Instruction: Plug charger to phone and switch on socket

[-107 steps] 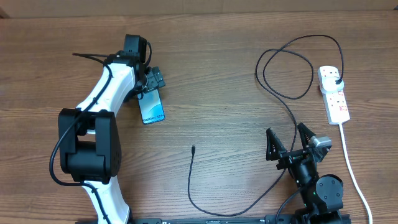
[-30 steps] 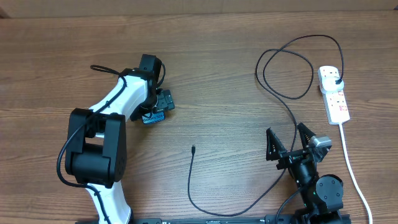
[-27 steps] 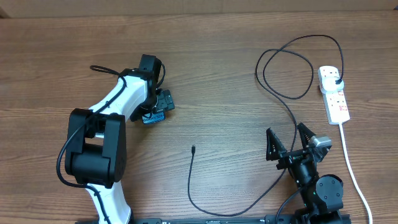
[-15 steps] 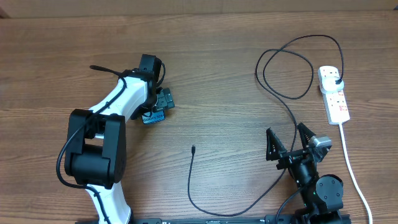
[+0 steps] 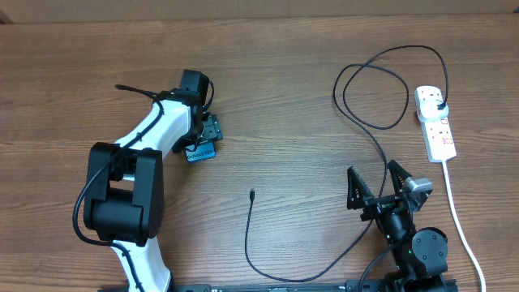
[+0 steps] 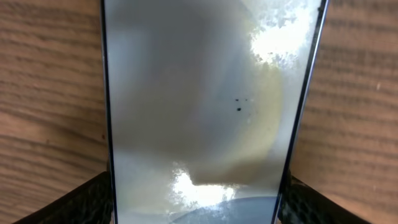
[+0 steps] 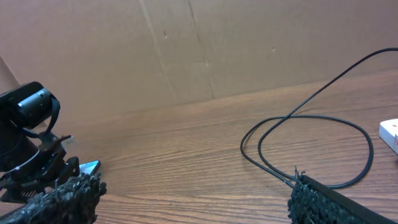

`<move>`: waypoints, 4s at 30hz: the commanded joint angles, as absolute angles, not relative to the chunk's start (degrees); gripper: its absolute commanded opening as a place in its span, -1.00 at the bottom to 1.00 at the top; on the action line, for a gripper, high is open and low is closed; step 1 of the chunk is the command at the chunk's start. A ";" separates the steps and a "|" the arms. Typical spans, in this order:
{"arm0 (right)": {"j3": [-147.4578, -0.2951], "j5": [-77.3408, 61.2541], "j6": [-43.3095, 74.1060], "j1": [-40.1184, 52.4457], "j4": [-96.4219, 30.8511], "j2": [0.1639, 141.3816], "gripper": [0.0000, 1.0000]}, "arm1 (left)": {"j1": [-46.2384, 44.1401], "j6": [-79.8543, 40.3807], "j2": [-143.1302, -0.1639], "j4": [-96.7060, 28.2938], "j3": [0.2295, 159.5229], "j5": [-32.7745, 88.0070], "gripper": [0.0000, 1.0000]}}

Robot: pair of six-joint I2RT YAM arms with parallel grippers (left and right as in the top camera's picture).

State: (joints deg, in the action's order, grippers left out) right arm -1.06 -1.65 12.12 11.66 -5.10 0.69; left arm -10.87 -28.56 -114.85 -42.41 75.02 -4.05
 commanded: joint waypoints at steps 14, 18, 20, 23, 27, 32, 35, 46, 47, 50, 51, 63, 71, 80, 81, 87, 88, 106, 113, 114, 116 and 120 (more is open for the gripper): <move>-0.45 -1.80 11.92 11.55 -4.69 0.16 1.00 | -18.85 -20.34 -117.01 -56.60 72.73 12.05 0.44; -0.45 -1.80 11.92 11.55 -4.69 0.16 1.00 | -21.30 -22.15 -117.01 -58.26 72.73 11.66 0.55; -0.45 -1.80 11.92 11.55 -4.69 0.16 1.00 | -22.06 -23.35 -117.01 -58.26 72.73 11.44 0.57; -0.45 -1.80 11.92 11.55 -4.69 0.16 1.00 | -22.26 -25.08 -117.01 -58.28 72.73 11.42 0.57; -0.45 -1.80 11.92 11.55 -4.69 0.16 1.00 | -22.26 -25.98 -117.01 -58.02 72.73 10.96 0.58; -0.45 -1.80 11.92 11.55 -4.69 0.16 1.00 | -22.26 -25.98 -117.01 -58.02 72.73 10.61 0.65; -0.45 -1.80 11.92 11.55 -4.69 0.16 1.00 | -22.26 -25.96 -117.01 -58.02 72.73 10.31 0.86; -0.45 -1.80 11.92 11.55 -4.69 0.16 1.00 | -22.24 -25.93 -117.01 -56.95 72.73 10.31 1.00; -0.45 -1.80 11.92 11.55 -4.69 0.16 1.00 | -22.22 -25.93 -117.01 -56.95 72.73 10.31 1.00; -0.45 -1.80 11.92 11.55 -4.71 0.16 1.00 | -22.15 -25.93 -117.01 -56.90 72.73 10.28 1.00; -0.45 -1.80 11.92 11.55 -4.71 0.16 1.00 | -22.15 -25.91 -117.01 -56.84 72.73 10.15 1.00; -0.45 -1.80 11.92 11.55 -4.71 0.16 1.00 | -22.15 -25.76 -117.01 -53.30 72.73 9.89 1.00; -0.45 -1.80 11.92 11.55 -4.69 0.16 1.00 | -22.15 -28.69 -117.01 -52.56 72.73 2.61 1.00; -0.45 -1.80 11.92 11.55 -4.69 0.16 1.00 | -22.15 -30.50 -117.01 -51.40 72.73 -0.45 1.00; -0.45 -1.80 11.92 11.55 -4.69 0.16 1.00 | -22.15 -30.48 -117.01 -51.42 72.71 -0.47 1.00; -0.45 -1.80 11.92 11.55 -4.69 0.16 1.00 | -22.15 -34.24 -117.01 -51.29 71.70 -3.09 1.00; -0.45 -1.80 11.92 11.55 -4.69 0.16 1.00 | -22.15 -34.96 -117.01 -51.24 71.46 -3.70 1.00; -0.45 -1.80 11.92 11.55 -4.69 0.16 1.00 | -22.15 -32.88 -117.01 -49.19 69.95 1.87 0.99; -0.45 -1.80 11.92 11.55 -4.71 0.16 1.00 | -22.13 -32.18 -117.01 -48.12 69.95 1.96 1.00; -0.45 -1.80 11.92 11.55 -4.69 0.16 1.00 | -22.13 -32.16 -117.01 -47.83 69.95 1.98 1.00; -0.45 -1.80 11.92 11.55 -4.69 0.16 1.00 | -22.26 -32.16 -117.01 -47.13 69.95 1.98 1.00; -0.45 -1.80 11.92 11.55 -4.69 0.16 1.00 | -22.26 -32.14 -117.01 -46.61 69.91 1.93 1.00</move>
